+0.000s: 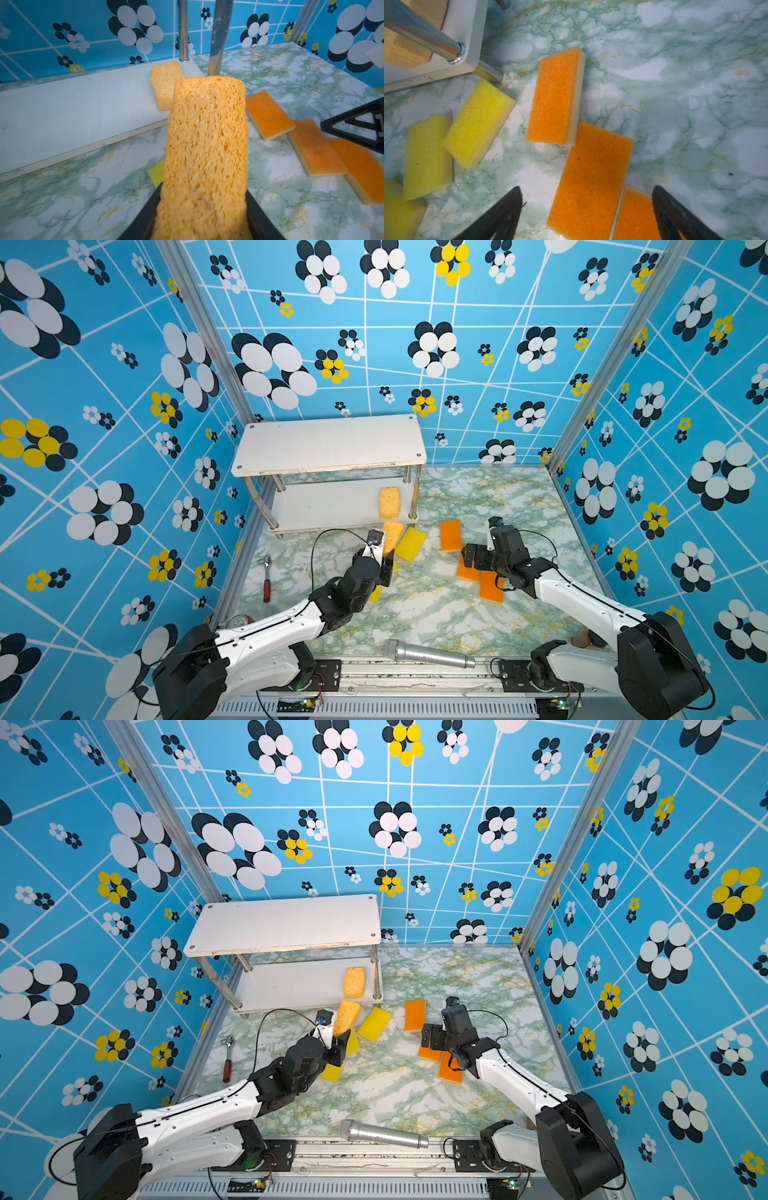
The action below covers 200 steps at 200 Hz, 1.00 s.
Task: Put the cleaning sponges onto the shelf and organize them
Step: 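Lift the tan sponge with the left gripper and carry it onto the lower shelf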
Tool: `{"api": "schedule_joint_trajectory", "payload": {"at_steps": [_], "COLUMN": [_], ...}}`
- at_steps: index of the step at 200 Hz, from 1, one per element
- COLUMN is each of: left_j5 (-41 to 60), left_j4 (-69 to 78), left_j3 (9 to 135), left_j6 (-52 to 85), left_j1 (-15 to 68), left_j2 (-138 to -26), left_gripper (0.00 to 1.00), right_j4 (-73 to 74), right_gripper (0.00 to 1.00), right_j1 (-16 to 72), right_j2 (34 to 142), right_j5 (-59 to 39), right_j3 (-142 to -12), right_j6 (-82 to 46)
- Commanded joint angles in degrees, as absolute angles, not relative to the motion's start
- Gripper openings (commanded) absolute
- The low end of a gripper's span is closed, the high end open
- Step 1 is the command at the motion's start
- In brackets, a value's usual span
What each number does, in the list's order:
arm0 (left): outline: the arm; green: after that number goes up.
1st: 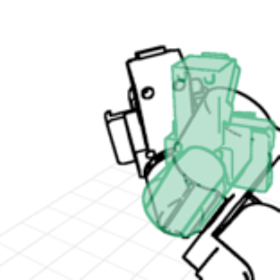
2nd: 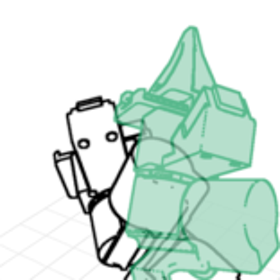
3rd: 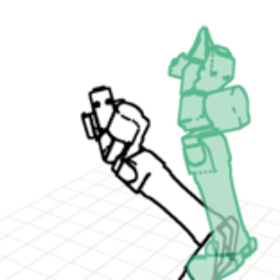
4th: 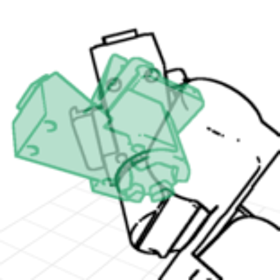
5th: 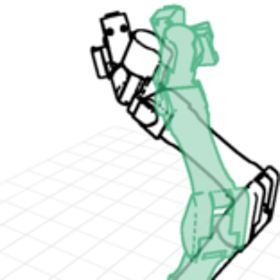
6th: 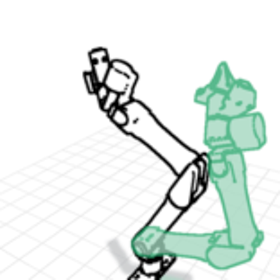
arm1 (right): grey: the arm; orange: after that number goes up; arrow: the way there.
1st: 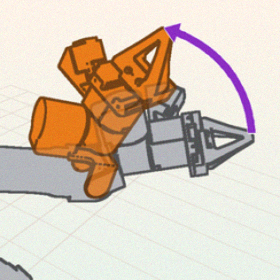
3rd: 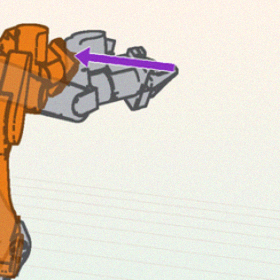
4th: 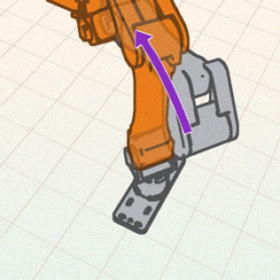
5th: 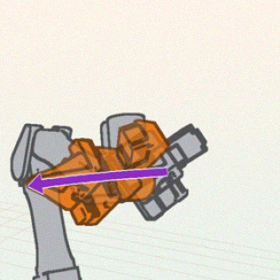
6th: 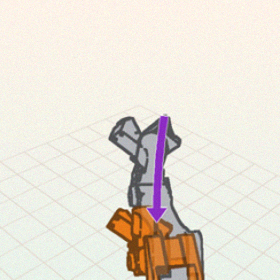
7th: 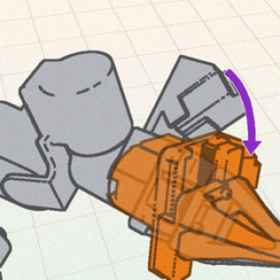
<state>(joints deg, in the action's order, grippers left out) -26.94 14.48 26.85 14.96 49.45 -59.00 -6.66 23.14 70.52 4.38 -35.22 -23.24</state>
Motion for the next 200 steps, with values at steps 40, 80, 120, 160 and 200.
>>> {"api": "schedule_joint_trajectory", "payload": {"at_steps": [40,80,120,160,200], "left_j5": [-28.74,-24.81,-26.2,-27.09,-24.52], "left_j4": [7.31,8.73,15.77,21.21,22.04], "left_j3": [26.95,29.7,31.04,32.74,36.24], "left_j6": [17.66,18.53,17.43,15.2,14.76], "left_j1": [43.13,36.92,35.51,34.52,31.09], "left_j2": [-53.3,-58.01,-64.34,-70.46,-75.7], "left_gripper": [0.48,0.48,0.47,0.47,0.47], "right_j4": [-5.45,-5.45,-5.46,-5.84,-6.0], "right_gripper": [0.99,0.99,0.99,0.99,0.99], "right_j1": [23.46,23.42,23.44,23.46,23.47], "right_j2": [72.0,73.39,73.39,73.39,73.74], "right_j5": [3.98,3.0,3.19,3.02,2.83], "right_j3": [-35.83,-37.01,-37.2,-37.49,-37.93], "right_j6": [-23.91,-23.99,-23.91,-23.82,-23.82]}}
